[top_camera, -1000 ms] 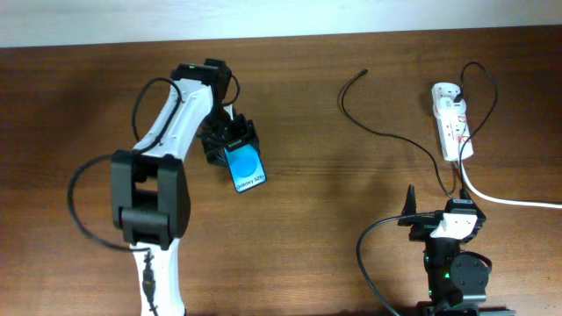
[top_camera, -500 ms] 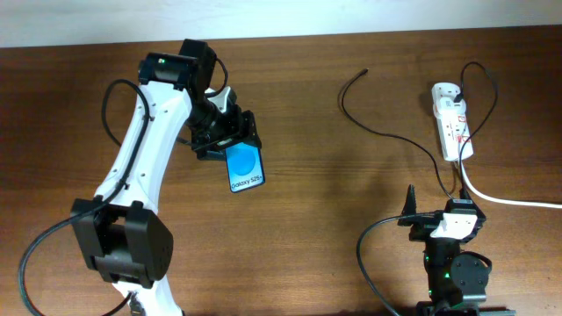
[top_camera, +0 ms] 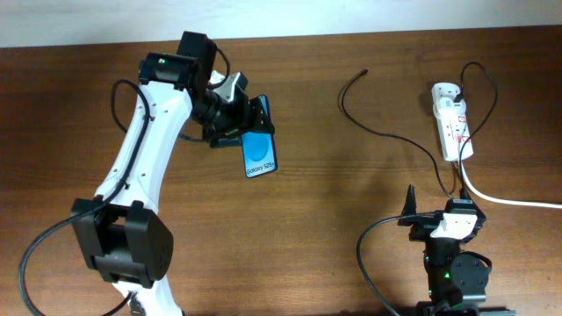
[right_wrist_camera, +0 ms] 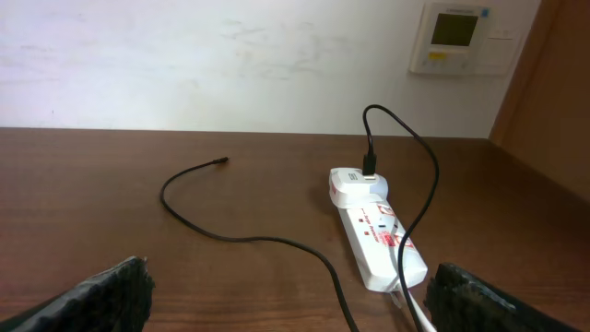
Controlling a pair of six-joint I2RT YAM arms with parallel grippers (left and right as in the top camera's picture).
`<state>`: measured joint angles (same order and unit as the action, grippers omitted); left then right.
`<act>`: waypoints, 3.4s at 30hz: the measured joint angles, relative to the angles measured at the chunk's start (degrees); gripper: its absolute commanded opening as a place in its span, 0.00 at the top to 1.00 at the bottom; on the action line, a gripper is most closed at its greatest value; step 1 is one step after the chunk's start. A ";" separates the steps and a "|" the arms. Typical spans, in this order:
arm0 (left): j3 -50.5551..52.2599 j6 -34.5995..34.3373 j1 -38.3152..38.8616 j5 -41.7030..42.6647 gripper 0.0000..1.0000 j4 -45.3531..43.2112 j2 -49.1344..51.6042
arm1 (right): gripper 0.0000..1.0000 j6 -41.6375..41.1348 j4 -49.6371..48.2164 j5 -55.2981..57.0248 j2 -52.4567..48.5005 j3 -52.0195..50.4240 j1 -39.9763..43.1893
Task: Plug charger to phone and switch on socket
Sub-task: 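Lift the phone with the left gripper and tilt it upright, then reach the right gripper to the phone and grasp its edge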
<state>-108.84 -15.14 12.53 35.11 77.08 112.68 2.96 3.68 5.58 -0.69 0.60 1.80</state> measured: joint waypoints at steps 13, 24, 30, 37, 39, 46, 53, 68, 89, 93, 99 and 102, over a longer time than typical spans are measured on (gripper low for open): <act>0.00 0.85 0.11 12.98 0.46 3.32 0.00 | 0.01 0.02 -0.02 0.00 0.00 0.00 0.00; 0.00 0.81 0.11 15.50 0.46 4.57 0.00 | 0.02 0.00 0.00 0.02 0.00 0.00 0.00; 0.00 0.76 0.11 16.76 0.47 4.55 0.00 | 0.01 0.00 0.00 0.00 0.00 0.00 0.00; 0.00 -0.11 0.11 17.27 0.47 4.46 0.00 | 0.02 0.02 0.00 0.00 0.00 0.00 0.00; 0.00 -0.31 0.11 18.16 0.47 4.33 0.00 | 0.01 0.02 0.00 0.00 0.00 0.00 0.00; 0.00 -0.98 0.11 18.58 0.48 4.33 0.00 | 0.01 -0.02 0.00 0.02 0.00 0.00 0.00; 0.00 -1.38 0.11 19.02 0.47 4.33 0.00 | 0.02 0.00 0.00 0.02 0.00 0.00 0.00; 0.00 -3.39 0.11 20.65 0.46 3.50 0.00 | 0.01 0.00 0.00 0.00 0.00 0.00 0.00; 0.02 -6.32 0.09 23.69 0.47 0.63 10.10 | 0.01 -0.02 0.22 -1.86 0.00 0.00 0.00; 0.00 -6.38 0.09 25.77 0.48 -0.04 10.97 | 0.01 -4.74 0.15 -9.68 0.00 0.00 0.00; 0.00 -6.40 -0.22 26.95 0.48 -0.42 10.99 | 0.01 -32.59 -0.72 -18.86 0.00 0.00 0.00; 0.00 -6.40 -0.46 27.12 0.48 -0.70 10.99 | 0.01 -37.92 -0.92 -21.35 0.00 0.00 0.00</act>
<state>-108.84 -21.54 12.08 62.24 76.38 123.68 -34.96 2.76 -15.77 -0.69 0.60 1.80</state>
